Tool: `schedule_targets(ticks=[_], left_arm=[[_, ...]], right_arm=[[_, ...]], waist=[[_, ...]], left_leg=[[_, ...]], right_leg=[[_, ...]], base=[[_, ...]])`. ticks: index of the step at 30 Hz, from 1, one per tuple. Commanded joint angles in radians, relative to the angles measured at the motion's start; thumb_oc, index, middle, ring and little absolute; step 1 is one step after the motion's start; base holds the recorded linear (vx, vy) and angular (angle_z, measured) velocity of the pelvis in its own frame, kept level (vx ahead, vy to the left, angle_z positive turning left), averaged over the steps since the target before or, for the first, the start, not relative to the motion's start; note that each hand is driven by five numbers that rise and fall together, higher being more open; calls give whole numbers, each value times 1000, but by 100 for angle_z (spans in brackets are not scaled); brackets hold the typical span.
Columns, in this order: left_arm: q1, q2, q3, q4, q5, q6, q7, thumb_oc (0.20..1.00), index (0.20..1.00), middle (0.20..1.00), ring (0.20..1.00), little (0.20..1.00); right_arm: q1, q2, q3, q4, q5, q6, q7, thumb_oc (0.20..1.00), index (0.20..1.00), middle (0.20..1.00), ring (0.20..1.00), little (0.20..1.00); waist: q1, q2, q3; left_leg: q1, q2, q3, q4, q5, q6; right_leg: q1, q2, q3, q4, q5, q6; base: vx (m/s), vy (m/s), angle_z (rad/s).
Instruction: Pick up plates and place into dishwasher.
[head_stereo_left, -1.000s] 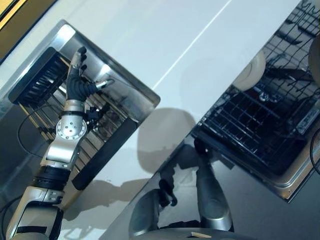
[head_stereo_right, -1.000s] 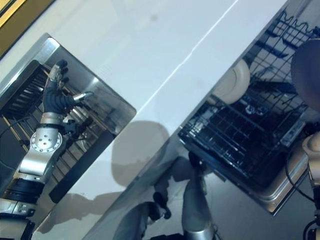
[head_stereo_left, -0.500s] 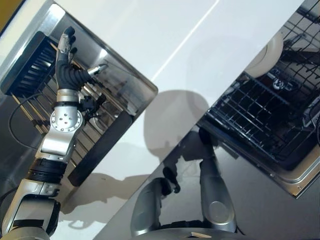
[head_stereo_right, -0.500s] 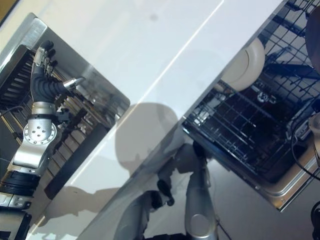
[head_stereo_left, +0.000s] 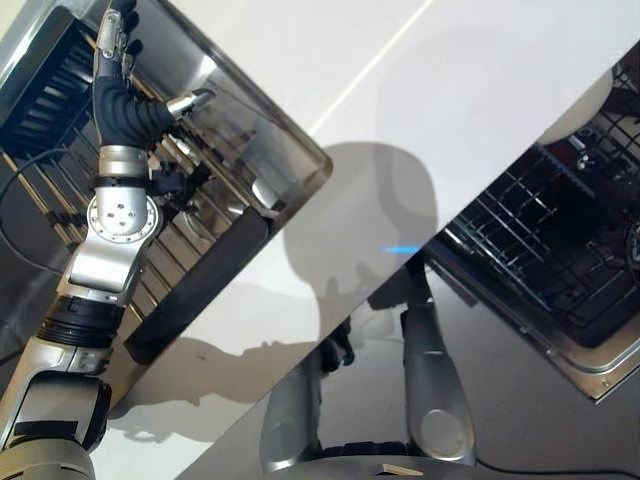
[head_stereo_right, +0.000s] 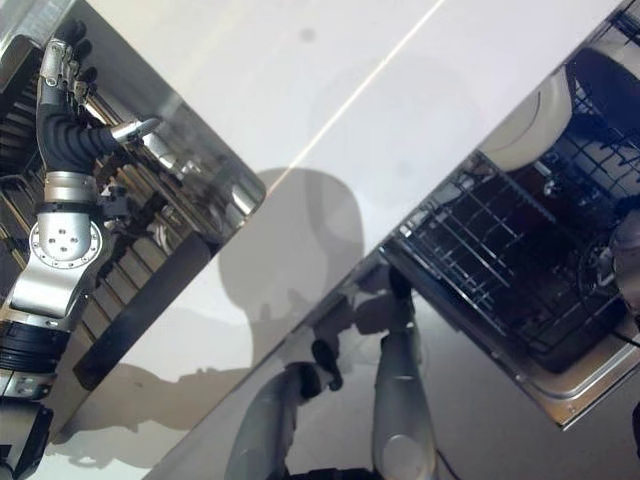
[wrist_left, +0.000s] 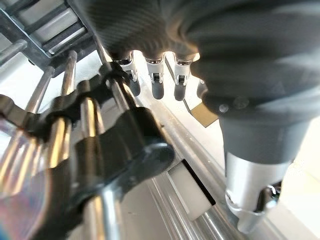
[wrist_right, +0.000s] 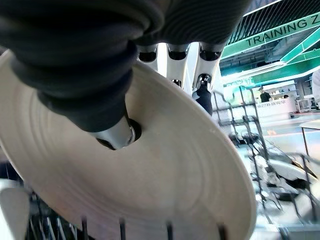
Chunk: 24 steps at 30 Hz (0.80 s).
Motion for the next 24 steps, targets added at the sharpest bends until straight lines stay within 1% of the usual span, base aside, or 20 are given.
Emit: schedule_targets(ticks=[1, 4, 7, 13, 19, 24], left_arm=[[96, 23, -55, 38, -10, 14, 0, 1000, 1000, 1000, 1000, 1000], [88, 6, -63, 48, 4, 6, 6, 1000, 1000, 1000, 1000, 1000], [97, -6, -63, 45, 13, 3, 10, 1000, 1000, 1000, 1000, 1000], [97, -36, -67, 31, 31, 11, 21, 1000, 1000, 1000, 1000, 1000], [95, -55, -71, 29, 34, 13, 24, 1000, 1000, 1000, 1000, 1000], [101, -59, -68, 21, 34, 15, 15, 1000, 1000, 1000, 1000, 1000]], right_arm=[[-65, 11, 34, 32, -54, 9, 29, 200, 200, 200, 200, 200], [-89, 36, 84, 66, -69, 20, 63, 200, 200, 200, 200, 200], [-87, 56, 105, 81, -66, 33, 83, 200, 200, 200, 200, 200], [-52, 109, 113, 108, -90, 47, 112, 200, 200, 200, 200, 200], [-18, 135, 103, 126, -103, 59, 103, 200, 200, 200, 200, 200], [4, 150, 83, 129, -93, 70, 83, 200, 200, 200, 200, 200]], waist=[[14, -51, 20], [21, -42, 20], [24, -34, 20], [21, -15, 20], [11, -2, 20], [8, 0, 20]], left_leg=[[-132, -43, -18, -40, 128, 55], [-150, -49, -17, -44, 136, 55], [-158, -53, -15, -47, 140, 54], [-172, -59, -2, -55, 148, 55], [-177, -58, 11, -51, 145, 57], [-166, -58, 18, -49, 140, 60]], right_leg=[[24, 11, -136, 135, -240, -30], [-4, 3, -143, 150, -242, -30], [-19, -4, -146, 159, -244, -30], [-54, -17, -148, 178, -246, -31], [-74, -25, -143, 192, -246, -29], [-72, -30, -143, 199, -245, -27]], base=[[8, -14, 6], [15, 9, 11], [12, 11, 0], [27, 52, 1], [8, 56, 1], [2, 19, -2]])
